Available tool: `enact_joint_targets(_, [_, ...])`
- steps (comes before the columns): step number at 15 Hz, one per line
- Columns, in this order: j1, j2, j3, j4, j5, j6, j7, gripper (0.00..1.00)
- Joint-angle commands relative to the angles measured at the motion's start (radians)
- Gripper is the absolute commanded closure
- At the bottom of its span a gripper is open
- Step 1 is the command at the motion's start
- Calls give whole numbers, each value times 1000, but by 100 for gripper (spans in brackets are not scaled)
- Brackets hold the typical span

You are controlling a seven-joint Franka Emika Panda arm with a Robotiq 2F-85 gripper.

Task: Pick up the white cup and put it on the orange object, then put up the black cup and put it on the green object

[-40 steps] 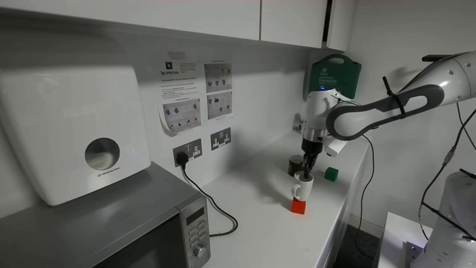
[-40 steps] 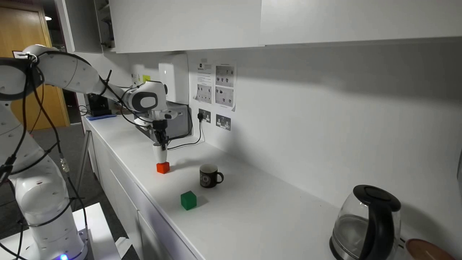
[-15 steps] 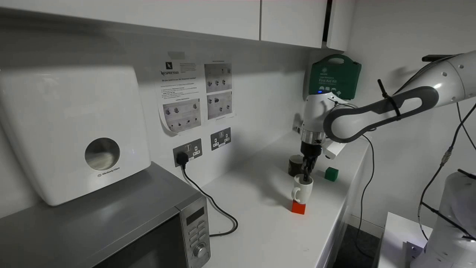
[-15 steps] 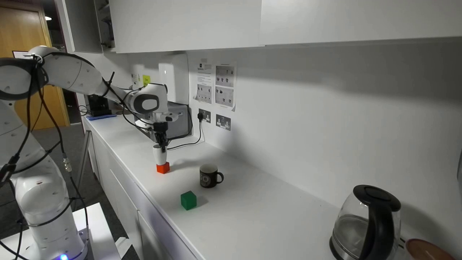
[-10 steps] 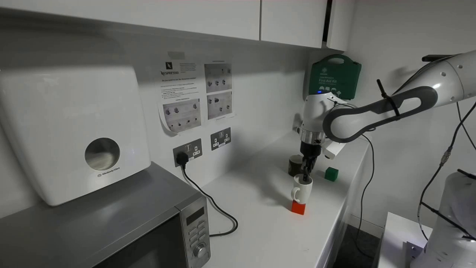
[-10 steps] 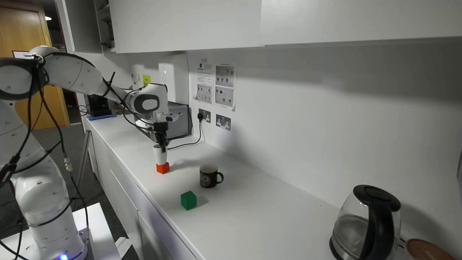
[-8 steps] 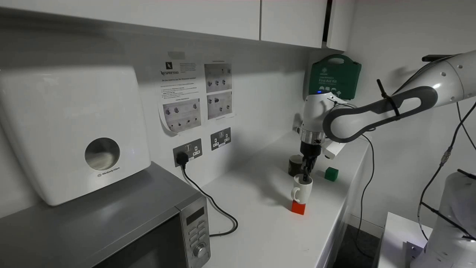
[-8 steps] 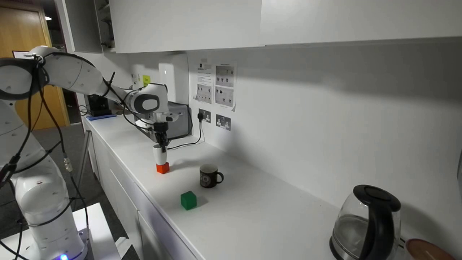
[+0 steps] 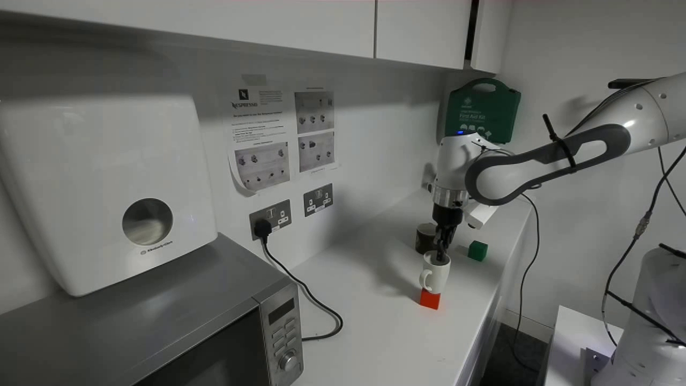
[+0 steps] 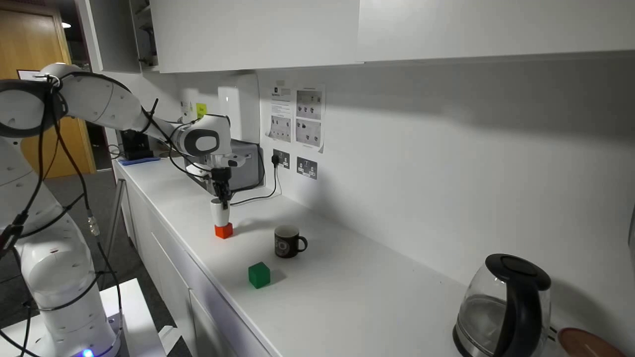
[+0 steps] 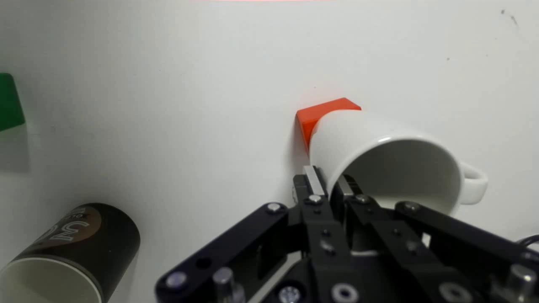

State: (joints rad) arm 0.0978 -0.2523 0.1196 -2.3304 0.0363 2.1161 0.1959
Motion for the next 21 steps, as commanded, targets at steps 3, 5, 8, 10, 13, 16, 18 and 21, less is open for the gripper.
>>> enact_joint_targets(3, [0,4,-14,25,31,-2,-46,45])
enact_joint_targets(5, [-1,4,-16,28,33,-3,-48,31])
enact_joint_targets(8, [-1,4,-19,31,39,-5,-53,9])
enact_joint_targets(10, [-1,-9,-23,29,47,-11,-62,0])
enact_joint_targets(13, [-6,-43,-38,24,64,-17,-76,0])
enact_joint_targets(16, [-16,-92,-62,17,82,-17,-82,0])
enact_joint_targets(18, [-26,-119,-73,14,88,-1,-71,0])
enact_joint_targets(21, [-46,-124,-76,22,65,26,-40,0])
